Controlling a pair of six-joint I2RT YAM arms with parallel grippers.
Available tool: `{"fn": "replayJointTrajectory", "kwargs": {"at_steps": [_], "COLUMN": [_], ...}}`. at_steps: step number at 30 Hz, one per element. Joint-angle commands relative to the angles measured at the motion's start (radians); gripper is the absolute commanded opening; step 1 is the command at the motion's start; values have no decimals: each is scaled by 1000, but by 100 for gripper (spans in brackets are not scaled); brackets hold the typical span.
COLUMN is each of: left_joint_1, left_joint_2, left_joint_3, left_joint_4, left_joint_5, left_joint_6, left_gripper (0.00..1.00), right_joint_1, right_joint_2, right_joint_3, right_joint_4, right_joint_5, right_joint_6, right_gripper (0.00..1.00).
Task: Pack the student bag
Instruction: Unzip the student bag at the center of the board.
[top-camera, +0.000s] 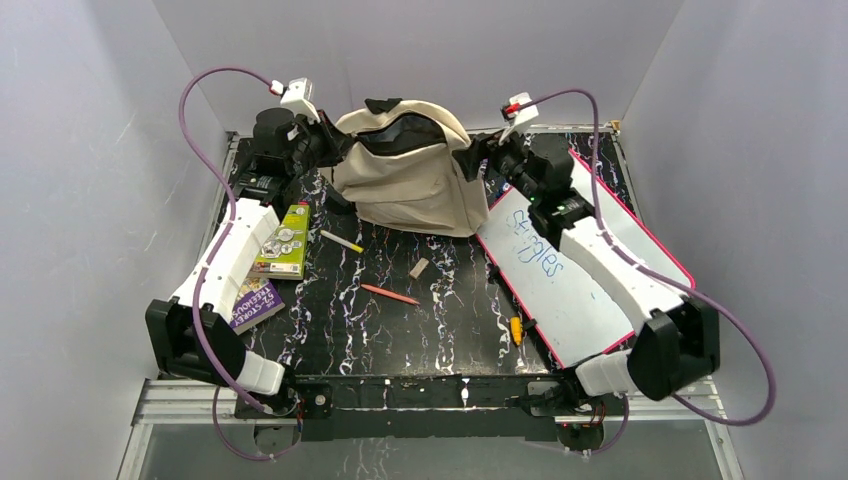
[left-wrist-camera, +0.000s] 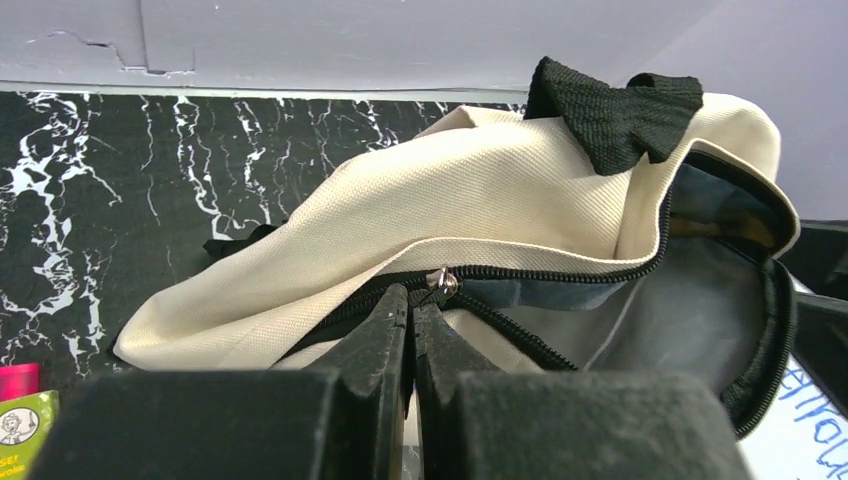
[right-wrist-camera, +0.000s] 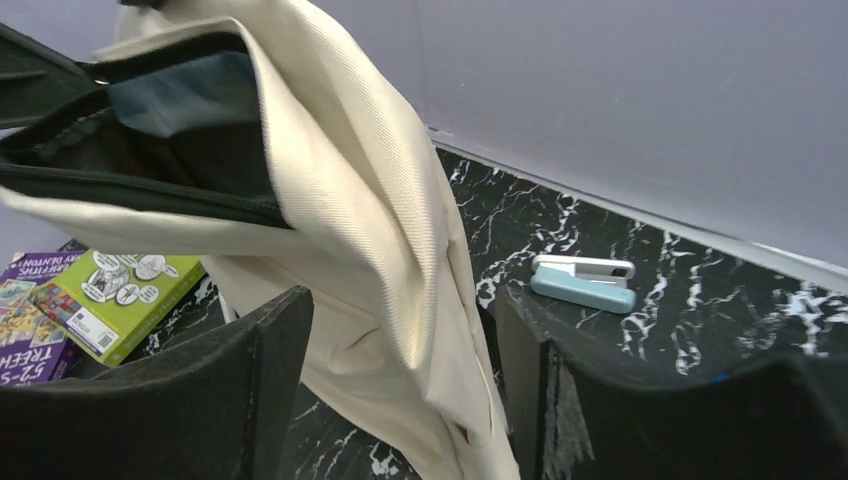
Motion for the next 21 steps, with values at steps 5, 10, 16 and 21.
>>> {"fn": "replayJointTrajectory", "kwargs": {"at_steps": [5,10,16,21], "left_joint_1": [-3,-3,-3,-4], "left_joint_2": [-102,-124,-127,-131], "left_joint_3": [-24,-33,-42,-53], "left_joint_4": [35,37,44,50], "left_joint_5": [79,85,107,113], "left_joint_6": [7,12,12,10], "left_gripper": [0,0,0,0], "right_joint_1": [2,3,6,13], "right_joint_2": [-119,-33,141,262], "right_joint_3": [258,446,648,750], "right_joint_4": [-303,-415,-509,-528], "right_joint_5": [-82,-221,-359,-374], "right_joint_6": [-175,-254,-372,-478], "right_gripper": [78,80,91,98]}}
